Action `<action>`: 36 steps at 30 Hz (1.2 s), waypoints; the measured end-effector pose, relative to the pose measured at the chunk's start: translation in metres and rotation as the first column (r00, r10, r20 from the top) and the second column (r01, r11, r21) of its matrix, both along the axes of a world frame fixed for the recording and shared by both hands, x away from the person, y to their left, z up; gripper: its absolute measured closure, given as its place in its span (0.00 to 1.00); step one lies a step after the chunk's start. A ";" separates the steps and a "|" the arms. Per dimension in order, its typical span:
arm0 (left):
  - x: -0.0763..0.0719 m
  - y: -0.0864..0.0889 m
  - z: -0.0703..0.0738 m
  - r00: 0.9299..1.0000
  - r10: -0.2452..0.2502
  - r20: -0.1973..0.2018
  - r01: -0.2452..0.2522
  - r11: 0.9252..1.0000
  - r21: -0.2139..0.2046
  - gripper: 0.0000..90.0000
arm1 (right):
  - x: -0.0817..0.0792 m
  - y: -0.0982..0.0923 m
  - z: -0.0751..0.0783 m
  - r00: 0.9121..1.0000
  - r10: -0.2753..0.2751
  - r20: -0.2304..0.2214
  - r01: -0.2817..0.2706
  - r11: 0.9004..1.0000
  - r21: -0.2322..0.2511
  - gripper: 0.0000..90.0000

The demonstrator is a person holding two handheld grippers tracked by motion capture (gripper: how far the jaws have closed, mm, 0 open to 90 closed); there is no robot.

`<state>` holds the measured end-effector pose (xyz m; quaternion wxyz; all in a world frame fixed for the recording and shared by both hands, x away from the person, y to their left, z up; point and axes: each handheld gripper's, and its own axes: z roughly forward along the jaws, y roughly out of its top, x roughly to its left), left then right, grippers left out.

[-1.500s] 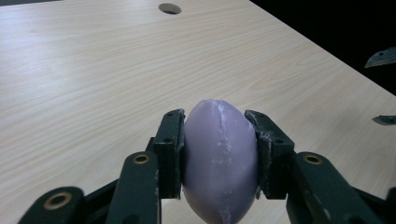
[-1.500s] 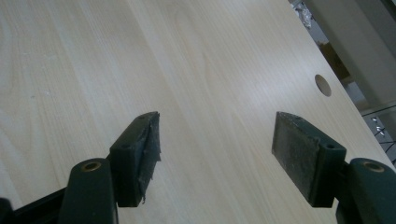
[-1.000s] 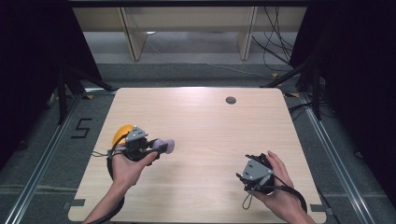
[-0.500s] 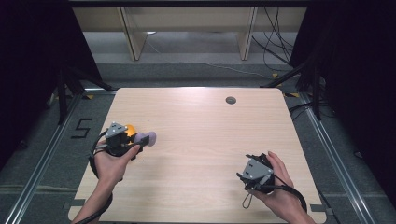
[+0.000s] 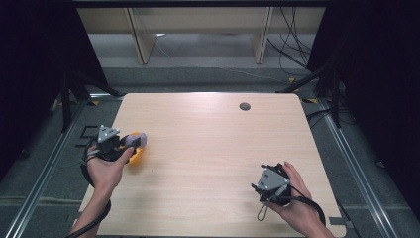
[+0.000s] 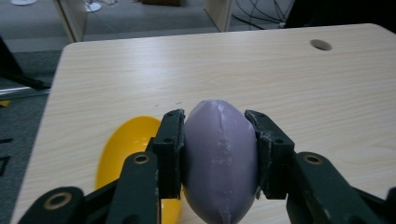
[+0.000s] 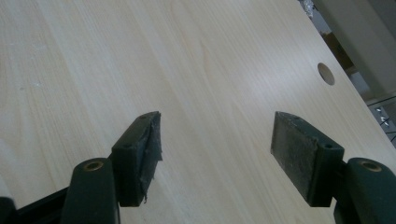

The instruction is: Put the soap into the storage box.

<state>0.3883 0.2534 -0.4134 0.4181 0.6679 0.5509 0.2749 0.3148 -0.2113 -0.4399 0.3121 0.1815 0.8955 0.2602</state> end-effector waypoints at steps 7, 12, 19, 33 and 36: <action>0.007 0.010 -0.009 0.998 0.056 0.000 -0.056 0.998 0.018 0.65 | 0.000 0.000 -0.001 1.000 0.002 -0.007 -0.002 1.000 -0.002 0.38; 0.015 0.014 -0.014 0.996 0.087 -0.006 -0.086 0.995 0.040 0.65 | 0.000 0.000 -0.001 1.000 -0.001 -0.014 0.001 1.000 -0.001 0.38; 0.024 0.018 -0.024 0.992 0.123 -0.014 -0.122 0.990 0.076 0.65 | 0.000 0.000 -0.001 1.000 0.000 -0.014 0.000 1.000 -0.003 0.38; 0.036 0.020 -0.038 0.990 0.143 -0.013 -0.141 0.984 0.104 0.65 | 0.000 0.000 -0.003 0.999 0.012 -0.038 -0.012 1.000 -0.013 0.38; 0.037 0.020 -0.041 0.989 0.145 -0.016 -0.143 0.984 0.104 0.65 | 0.000 0.001 -0.003 0.999 0.009 -0.046 -0.010 1.000 -0.012 0.38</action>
